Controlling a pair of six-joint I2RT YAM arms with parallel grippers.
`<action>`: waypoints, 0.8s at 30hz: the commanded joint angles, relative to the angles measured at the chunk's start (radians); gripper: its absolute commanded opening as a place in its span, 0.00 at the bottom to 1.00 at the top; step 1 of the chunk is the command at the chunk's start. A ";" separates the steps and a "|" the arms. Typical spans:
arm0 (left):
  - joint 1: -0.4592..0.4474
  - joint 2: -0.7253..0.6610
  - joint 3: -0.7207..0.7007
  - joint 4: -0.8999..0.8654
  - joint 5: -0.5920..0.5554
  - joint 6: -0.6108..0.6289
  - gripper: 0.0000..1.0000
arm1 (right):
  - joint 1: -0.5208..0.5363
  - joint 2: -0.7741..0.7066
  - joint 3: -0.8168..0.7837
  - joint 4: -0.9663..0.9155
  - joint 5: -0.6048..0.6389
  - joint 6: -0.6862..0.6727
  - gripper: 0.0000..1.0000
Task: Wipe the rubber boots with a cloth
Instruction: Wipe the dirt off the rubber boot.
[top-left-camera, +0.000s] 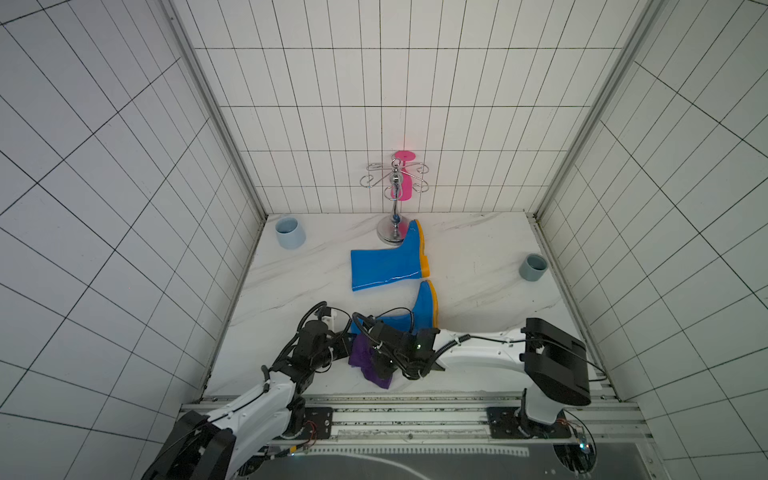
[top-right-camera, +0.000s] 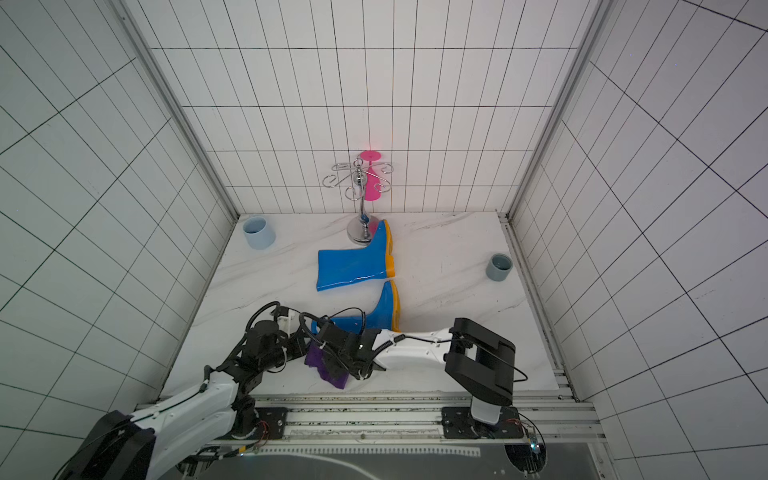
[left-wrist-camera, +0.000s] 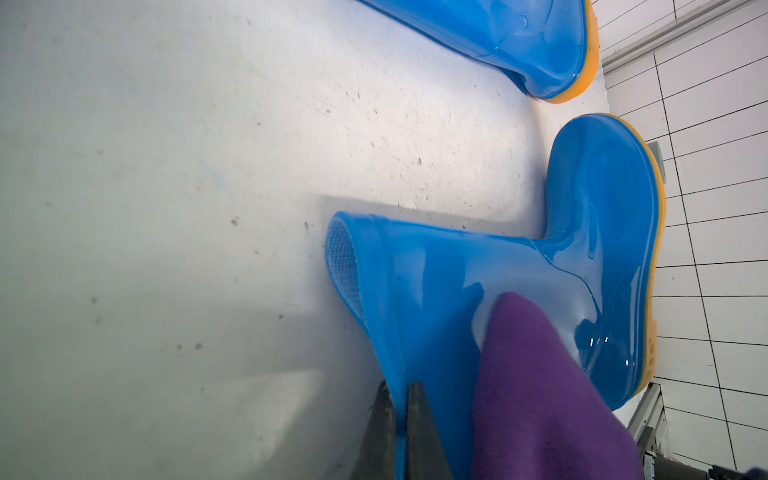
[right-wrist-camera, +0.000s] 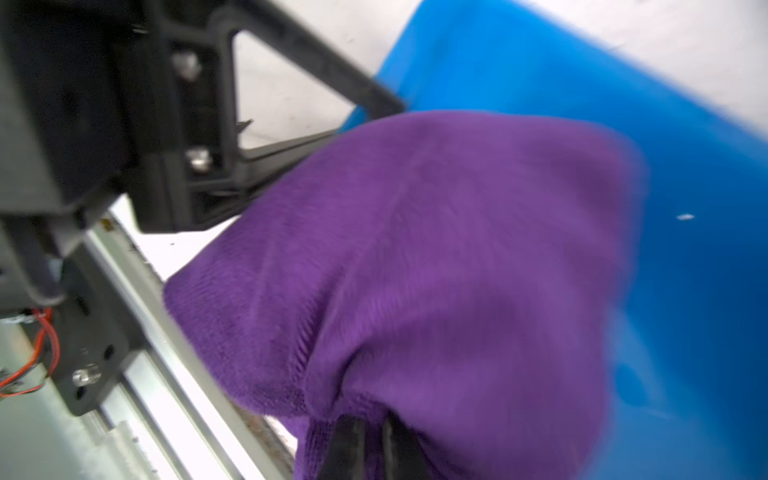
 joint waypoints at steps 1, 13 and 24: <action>-0.008 -0.009 -0.014 -0.024 0.031 0.008 0.00 | -0.044 -0.044 0.080 -0.122 0.143 -0.062 0.00; -0.009 -0.007 -0.013 -0.023 0.027 0.009 0.00 | -0.137 -0.013 0.050 0.054 0.006 -0.151 0.00; -0.009 -0.023 -0.016 -0.031 0.020 0.008 0.00 | -0.100 0.099 0.091 0.049 -0.007 -0.103 0.00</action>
